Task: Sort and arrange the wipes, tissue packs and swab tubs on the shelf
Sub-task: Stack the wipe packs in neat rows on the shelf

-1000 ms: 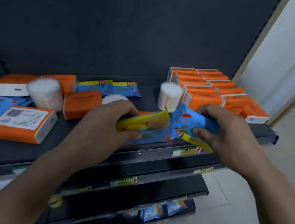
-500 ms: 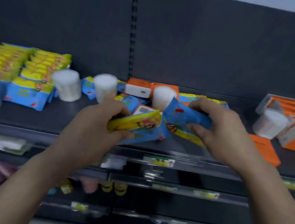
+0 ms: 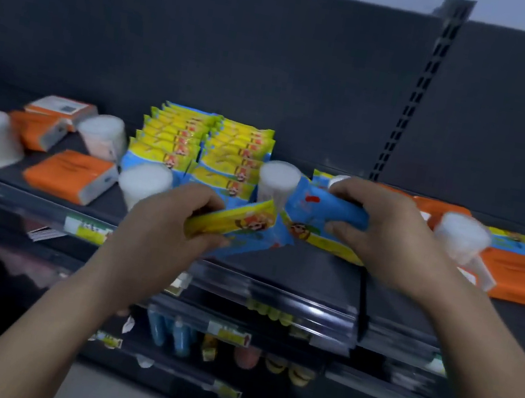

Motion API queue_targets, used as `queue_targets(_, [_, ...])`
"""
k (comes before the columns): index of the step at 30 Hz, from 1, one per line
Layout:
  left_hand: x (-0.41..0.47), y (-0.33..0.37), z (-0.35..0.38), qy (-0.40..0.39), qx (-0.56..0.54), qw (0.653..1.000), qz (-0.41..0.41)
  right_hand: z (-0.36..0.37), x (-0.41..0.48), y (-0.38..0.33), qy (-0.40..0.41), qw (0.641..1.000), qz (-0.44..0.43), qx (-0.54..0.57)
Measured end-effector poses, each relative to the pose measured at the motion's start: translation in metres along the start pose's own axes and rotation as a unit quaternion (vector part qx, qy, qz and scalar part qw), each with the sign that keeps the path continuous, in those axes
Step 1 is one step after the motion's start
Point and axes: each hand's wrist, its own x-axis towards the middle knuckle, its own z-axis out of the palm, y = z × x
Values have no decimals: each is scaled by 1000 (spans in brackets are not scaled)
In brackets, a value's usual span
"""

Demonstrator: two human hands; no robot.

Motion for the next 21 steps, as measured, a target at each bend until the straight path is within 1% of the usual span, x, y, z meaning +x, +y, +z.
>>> queue_targets(5, [15,-45,-33,77,20,996,-45,37,66,-24,-26,997,-68,-7])
queue_targets(8, [26,-69,-52,110,45,991,-64,61,104,-37,-30,993,-112,7])
queue_targets(11, [36,-90,-71,140,69,983,-93,83,138,-48,-50,990,-131,13])
queue_targets(13, [44,-106,-83,153,86,980,-98,95,156,-55,-57,989,-140,9])
queue_targets(16, [60,-131,-96,150,92,978,-110,108,175,-62,-65,989,-134,10])
queue_targets(18, [73,-149,-99,137,97,981,-99,114,183,-65,-71,991,-114,2])
queue_targets(21, [96,-176,-99,81,92,990,-67,123,189,-66,-73,995,-59,-17])
